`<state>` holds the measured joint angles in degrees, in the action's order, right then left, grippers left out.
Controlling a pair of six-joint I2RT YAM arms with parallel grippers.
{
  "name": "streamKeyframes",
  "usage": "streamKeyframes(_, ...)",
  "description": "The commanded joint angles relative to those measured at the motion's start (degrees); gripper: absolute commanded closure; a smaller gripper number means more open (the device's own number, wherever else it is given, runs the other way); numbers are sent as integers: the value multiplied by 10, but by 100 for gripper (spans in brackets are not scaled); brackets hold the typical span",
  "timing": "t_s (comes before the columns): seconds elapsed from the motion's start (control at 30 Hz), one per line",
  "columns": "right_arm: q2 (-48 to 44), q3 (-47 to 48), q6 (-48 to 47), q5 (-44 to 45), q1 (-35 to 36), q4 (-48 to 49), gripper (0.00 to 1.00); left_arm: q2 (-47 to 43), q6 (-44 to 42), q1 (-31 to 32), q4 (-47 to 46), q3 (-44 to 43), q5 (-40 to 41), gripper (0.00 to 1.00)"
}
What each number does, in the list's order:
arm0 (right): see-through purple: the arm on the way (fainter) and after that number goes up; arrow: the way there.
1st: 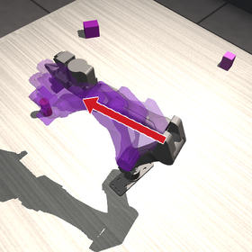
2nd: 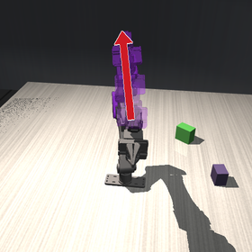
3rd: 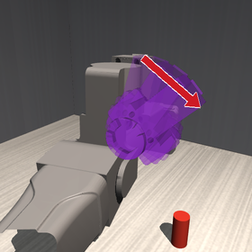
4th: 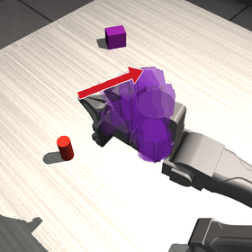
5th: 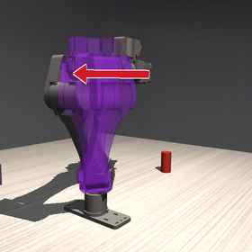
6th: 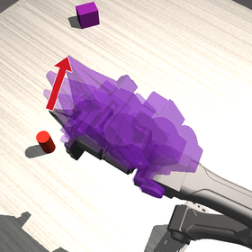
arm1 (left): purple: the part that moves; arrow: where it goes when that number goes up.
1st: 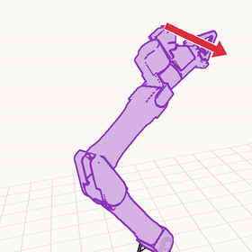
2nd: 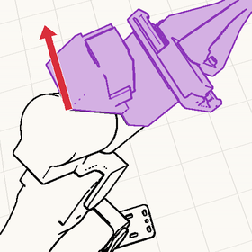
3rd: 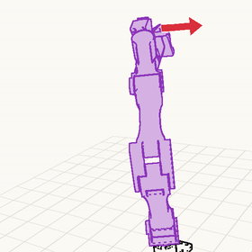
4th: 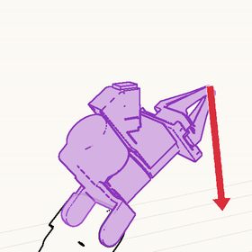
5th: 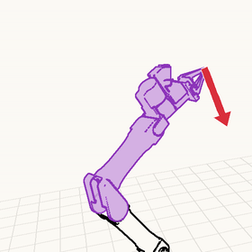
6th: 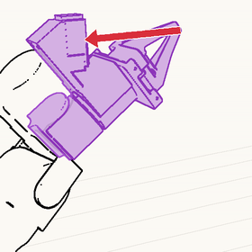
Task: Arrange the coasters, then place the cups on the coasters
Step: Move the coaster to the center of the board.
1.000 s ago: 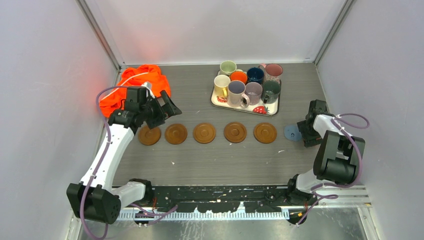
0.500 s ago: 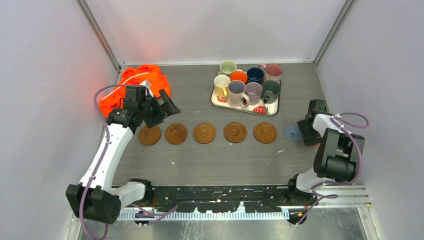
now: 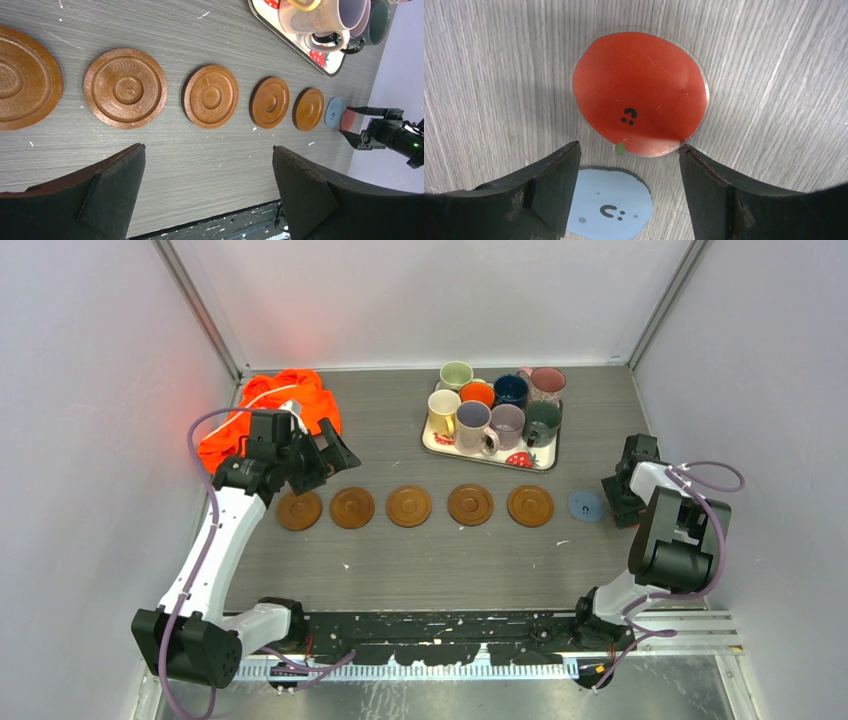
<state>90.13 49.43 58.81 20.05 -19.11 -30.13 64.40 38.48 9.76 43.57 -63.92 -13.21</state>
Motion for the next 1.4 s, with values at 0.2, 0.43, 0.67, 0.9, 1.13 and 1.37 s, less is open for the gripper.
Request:
streamKeyframes(0.2,50,53,0,27,-12,11,23,-9,-10,3,-1,-25,1,0)
streamKeyframes(0.43,62,61,-2,35,-15,8,23,-14,-10,3,1,-23,2,0)
streamKeyframes(0.67,59,63,-7,36,-24,2,23,-16,-9,3,3,-25,4,0)
streamKeyframes(0.9,54,68,-12,37,-24,-9,23,-20,-7,3,2,-22,4,0)
streamKeyframes(1.13,44,72,-18,39,-21,-20,22,-24,-11,3,4,-22,4,0)
streamKeyframes(1.37,16,79,-28,56,11,-37,20,-33,-16,3,7,-17,8,0)
